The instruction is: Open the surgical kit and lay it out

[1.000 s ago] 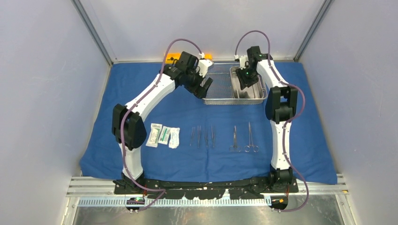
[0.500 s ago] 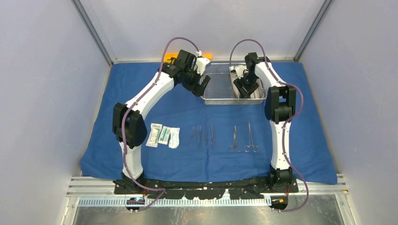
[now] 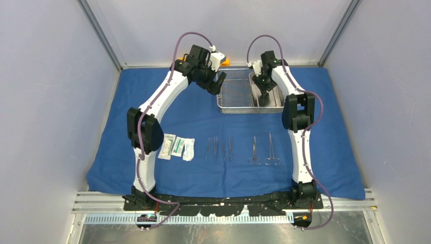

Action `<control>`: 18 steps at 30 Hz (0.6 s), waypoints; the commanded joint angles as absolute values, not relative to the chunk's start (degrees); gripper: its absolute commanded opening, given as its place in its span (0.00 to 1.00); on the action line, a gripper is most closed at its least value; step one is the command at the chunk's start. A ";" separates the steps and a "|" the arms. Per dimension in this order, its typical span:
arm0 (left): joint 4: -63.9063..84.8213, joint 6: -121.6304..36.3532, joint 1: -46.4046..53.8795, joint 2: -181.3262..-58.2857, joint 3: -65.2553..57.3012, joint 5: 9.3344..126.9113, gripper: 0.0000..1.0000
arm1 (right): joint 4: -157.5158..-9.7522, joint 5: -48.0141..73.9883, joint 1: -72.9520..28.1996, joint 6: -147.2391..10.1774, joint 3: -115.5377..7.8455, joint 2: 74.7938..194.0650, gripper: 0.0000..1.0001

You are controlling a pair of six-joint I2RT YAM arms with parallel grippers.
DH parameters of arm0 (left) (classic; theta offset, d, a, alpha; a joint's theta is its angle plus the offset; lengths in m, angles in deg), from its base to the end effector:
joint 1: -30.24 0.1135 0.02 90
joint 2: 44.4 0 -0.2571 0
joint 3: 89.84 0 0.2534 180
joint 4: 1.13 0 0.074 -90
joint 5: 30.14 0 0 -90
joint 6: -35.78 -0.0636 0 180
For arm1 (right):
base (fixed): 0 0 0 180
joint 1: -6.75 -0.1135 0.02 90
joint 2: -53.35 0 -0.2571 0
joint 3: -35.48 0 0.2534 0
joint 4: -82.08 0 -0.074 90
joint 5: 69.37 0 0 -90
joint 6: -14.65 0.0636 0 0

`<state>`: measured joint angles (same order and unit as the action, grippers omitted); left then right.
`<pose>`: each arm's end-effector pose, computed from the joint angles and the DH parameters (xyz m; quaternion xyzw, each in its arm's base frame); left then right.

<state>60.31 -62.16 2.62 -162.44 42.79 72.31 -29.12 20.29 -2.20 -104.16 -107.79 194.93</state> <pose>0.4182 -0.2343 0.3050 0.3203 0.8681 -0.1618 0.3429 0.5218 0.0826 0.1540 -0.3177 0.9272 -0.0314 0.1960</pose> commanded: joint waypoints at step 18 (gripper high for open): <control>61.21 -63.92 3.34 -161.68 44.88 72.32 0.86 | -14.87 -0.66 -1.42 -111.67 -107.12 188.06 0.46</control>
